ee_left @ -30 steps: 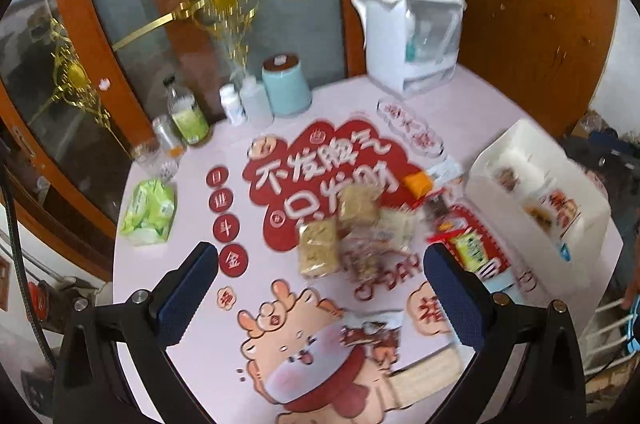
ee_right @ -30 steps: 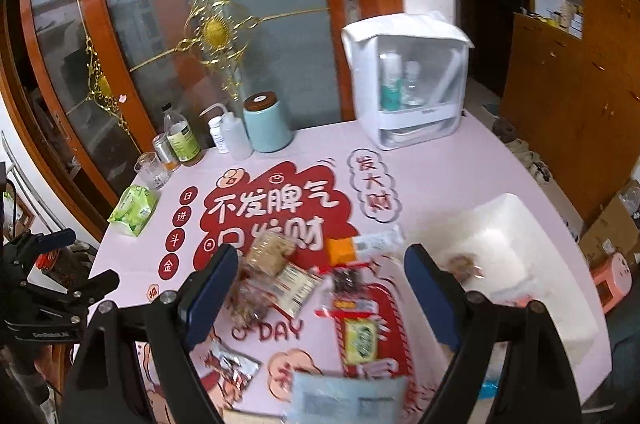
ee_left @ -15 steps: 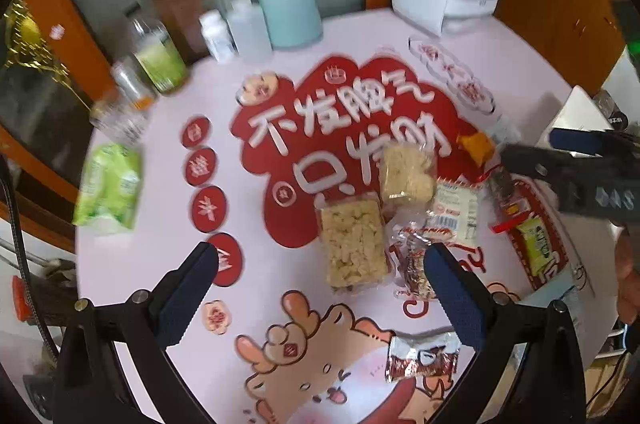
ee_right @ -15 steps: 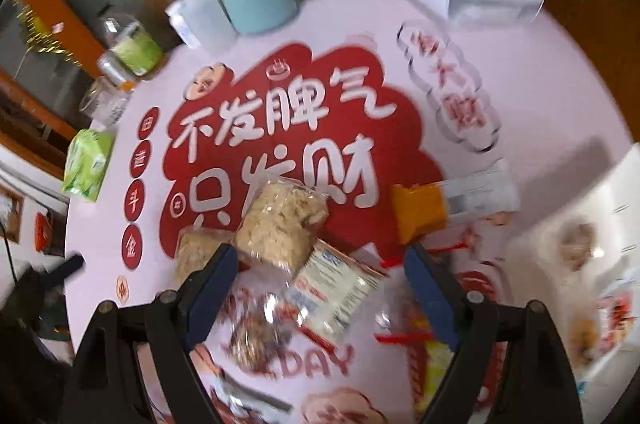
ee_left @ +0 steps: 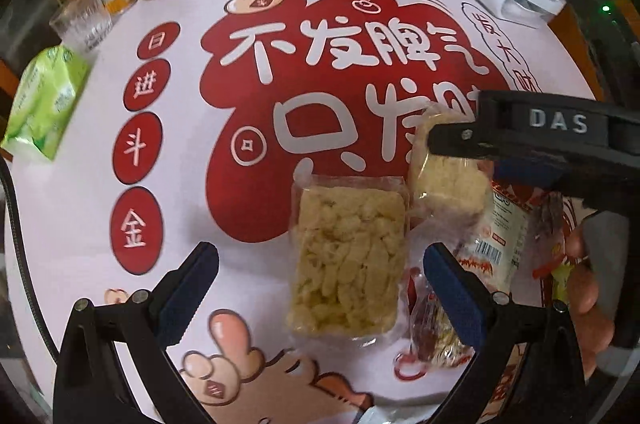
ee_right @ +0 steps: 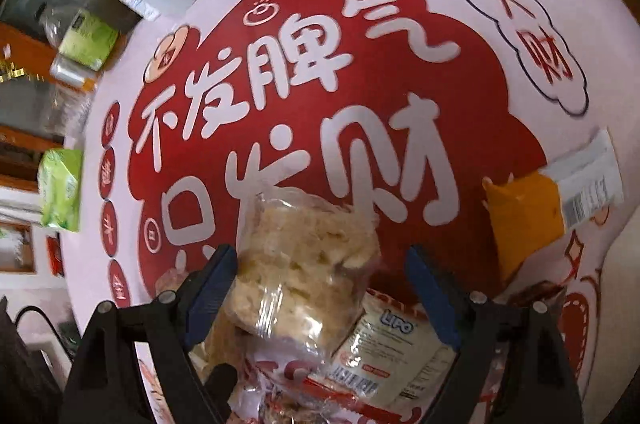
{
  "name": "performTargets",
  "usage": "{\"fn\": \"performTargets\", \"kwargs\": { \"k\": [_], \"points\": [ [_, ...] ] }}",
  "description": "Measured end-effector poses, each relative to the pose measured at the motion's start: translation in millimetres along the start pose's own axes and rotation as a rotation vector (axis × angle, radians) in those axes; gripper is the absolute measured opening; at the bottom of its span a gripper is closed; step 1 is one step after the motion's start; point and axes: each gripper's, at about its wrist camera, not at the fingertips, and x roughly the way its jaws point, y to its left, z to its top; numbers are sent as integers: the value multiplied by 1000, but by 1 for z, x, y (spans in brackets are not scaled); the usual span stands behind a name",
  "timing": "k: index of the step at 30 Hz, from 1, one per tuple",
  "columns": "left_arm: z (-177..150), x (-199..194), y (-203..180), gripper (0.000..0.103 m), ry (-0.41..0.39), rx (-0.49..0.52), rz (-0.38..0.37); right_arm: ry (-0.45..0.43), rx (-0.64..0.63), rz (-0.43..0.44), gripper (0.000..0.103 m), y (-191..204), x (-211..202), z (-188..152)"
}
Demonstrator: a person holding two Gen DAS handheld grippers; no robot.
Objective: Organize snacks
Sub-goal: 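Grasp a clear box of puffed snack with each tool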
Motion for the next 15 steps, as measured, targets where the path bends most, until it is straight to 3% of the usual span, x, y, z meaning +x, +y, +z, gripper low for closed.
{"fn": "performTargets", "kwargs": {
  "k": [5,6,7,9,11,14,15],
  "points": [
    [2,11,-1,102,10,-32,7,-2,-75,-95,86,16,4,-2],
    [2,14,0,100,15,-40,12,-13,-97,-89,78,20,1,-3],
    [2,18,1,95,25,-53,10,-14,-115,-82,64,23,-1,-4],
    [0,25,5,91,53,-78,-7,-2,-117,-61,59,26,-2,-5],
    [-2,24,4,83,31,-70,11,0,-119,-48,58,26,-4,-8],
    [-3,19,6,60,14,-75,28,-1,-121,-17,56,21,-4,-14],
    [-2,18,8,60,15,-84,31,-1,-118,-4,56,19,-6,-18]
  ]
}}
